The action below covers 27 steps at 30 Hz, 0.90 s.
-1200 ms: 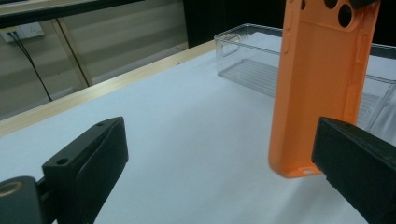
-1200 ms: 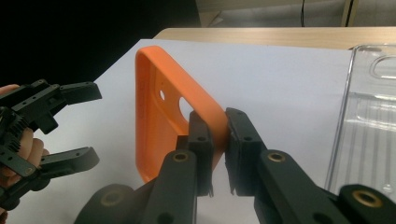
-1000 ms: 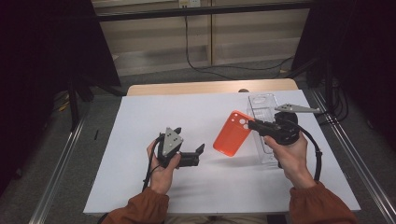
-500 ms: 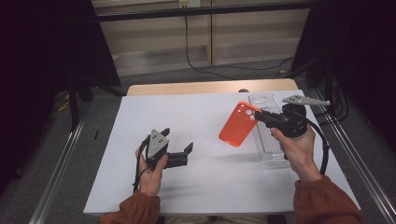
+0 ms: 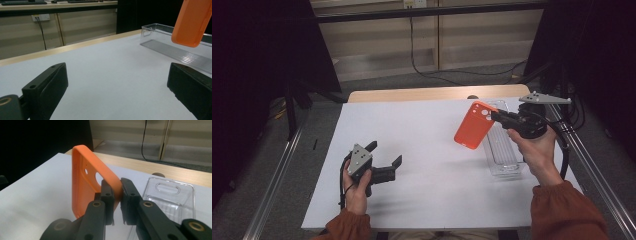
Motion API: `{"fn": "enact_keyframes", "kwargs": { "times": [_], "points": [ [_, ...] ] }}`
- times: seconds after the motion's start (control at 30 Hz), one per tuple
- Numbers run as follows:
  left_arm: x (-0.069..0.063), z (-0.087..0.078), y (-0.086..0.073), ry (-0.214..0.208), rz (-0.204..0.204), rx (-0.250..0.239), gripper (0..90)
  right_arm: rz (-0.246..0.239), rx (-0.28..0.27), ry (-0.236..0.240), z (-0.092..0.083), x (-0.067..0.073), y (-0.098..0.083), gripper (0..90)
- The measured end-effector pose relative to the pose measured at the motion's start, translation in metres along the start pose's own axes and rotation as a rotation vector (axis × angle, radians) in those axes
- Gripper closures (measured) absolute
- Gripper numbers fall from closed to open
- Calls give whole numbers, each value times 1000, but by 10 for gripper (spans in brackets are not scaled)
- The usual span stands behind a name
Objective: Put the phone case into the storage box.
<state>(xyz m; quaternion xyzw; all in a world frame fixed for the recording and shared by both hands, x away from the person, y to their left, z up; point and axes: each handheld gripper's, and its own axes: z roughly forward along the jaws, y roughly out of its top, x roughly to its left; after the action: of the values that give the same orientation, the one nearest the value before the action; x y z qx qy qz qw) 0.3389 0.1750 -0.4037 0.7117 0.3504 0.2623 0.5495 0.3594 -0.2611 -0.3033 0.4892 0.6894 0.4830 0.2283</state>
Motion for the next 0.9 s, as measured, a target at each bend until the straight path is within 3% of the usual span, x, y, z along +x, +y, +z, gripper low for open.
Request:
{"fn": "enact_keyframes", "kwargs": {
  "times": [0.3,0.5,0.7,0.9],
  "points": [
    [9,-16,-1,56,2,21,22,-27,-35,-32,-6,-9,10,817],
    [15,-27,-2,58,-7,15,18,-41,-41,-58,-9,-17,15,817],
    [16,-33,-5,75,10,0,22,-42,-47,-79,-8,-30,22,818],
    [21,-42,-16,90,22,12,22,-49,-55,-99,-6,-43,31,817]
  ]
}}
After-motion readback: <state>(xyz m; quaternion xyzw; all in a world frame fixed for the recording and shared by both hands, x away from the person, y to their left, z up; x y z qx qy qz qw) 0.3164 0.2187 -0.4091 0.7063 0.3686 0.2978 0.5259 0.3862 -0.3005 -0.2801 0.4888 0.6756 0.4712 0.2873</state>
